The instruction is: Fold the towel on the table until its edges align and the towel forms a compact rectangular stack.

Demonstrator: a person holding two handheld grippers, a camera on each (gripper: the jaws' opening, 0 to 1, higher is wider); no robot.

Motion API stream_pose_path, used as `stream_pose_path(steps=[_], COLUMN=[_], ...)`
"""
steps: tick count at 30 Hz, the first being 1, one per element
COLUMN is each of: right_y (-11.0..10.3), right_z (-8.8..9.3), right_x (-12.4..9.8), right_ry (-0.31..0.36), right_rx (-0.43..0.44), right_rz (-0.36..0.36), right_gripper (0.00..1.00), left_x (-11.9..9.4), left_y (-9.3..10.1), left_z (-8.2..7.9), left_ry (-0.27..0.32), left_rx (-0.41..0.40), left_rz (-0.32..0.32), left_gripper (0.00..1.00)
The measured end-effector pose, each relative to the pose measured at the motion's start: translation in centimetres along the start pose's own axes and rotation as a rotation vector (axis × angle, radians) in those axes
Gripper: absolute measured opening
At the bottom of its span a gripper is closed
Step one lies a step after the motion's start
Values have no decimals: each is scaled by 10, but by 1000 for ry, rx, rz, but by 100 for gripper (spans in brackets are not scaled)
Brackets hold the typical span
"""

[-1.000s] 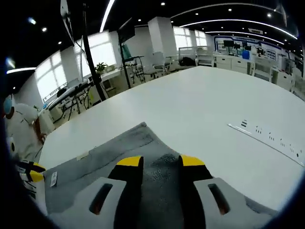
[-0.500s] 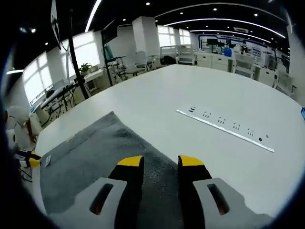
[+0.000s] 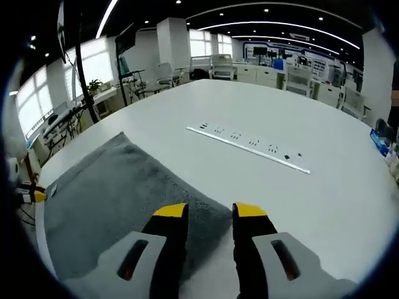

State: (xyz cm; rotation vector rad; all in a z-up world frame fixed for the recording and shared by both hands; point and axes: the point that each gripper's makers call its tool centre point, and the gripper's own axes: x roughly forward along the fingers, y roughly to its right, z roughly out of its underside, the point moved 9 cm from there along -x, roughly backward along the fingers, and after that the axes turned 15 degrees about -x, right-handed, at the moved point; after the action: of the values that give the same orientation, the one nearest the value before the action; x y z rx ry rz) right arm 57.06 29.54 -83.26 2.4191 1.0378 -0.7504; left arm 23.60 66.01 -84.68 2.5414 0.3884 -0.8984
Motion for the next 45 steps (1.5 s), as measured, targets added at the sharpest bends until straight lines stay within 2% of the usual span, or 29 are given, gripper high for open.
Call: stream_pose_path(steps=[3, 8, 14, 16, 19, 21, 22, 23, 25, 30, 33, 36, 37, 39, 42, 45], right_y=[3, 1, 0, 1, -2, -1, -2, -3, -2, 5, 18, 26, 31, 39, 61, 71], right_z=[8, 19, 26, 25, 24, 23, 23, 24, 26, 29, 37, 45, 48, 55, 67, 79], right_x=[-5, -1, 7, 6, 6, 6, 7, 7, 5, 2, -7, -15, -17, -26, -34, -46], right_ry=[-38, -52, -90, -81, -71, -77, -73, -63, -53, -68, -75, -77, -78, -87, -102, -106], right_rx=[20, 35, 14, 18, 9, 11, 27, 84, 113, 69, 76, 67, 58, 44, 31, -3], right_rz=[13, 12, 4, 0, -42, -29, -32, -39, -24, -30, -21, -10, -7, 4, 29, 38], right_gripper=[26, 24, 19, 17, 9, 7, 5, 3, 2, 2, 2, 2, 2, 2, 2, 2], left_x=[-3, -4, 0, 0, 1, 2, 2, 3, 4, 7, 5, 3, 0, -3, -8, -11], left_y=[-3, -5, 0, 2, 3, 3, 2, 4, 2, 7, 20, 36, 48, 59, 84, 102], left_z=[4, 6, 8, 7, 6, 5, 5, 5, 3, 3, 9, 17, 20, 26, 38, 49], left_ry=[-2, 2, -8, -18, -30, -37, -42, -46, -55, -91, -130, -164, -182, -226, -273, -321], left_rx=[-6, -19, 22, 43, 84, 90, 53, 27, 47, 70, 131, 159, 196, 254, 360, 461], left_rz=[-11, -27, -22, -25, -27, -31, -34, -31, -32, -20, 10, 48, 76, 103, 168, 231], left_gripper=[23, 22, 16, 15, 13, 13, 12, 11, 10, 9, 9, 9, 9, 8, 8, 8])
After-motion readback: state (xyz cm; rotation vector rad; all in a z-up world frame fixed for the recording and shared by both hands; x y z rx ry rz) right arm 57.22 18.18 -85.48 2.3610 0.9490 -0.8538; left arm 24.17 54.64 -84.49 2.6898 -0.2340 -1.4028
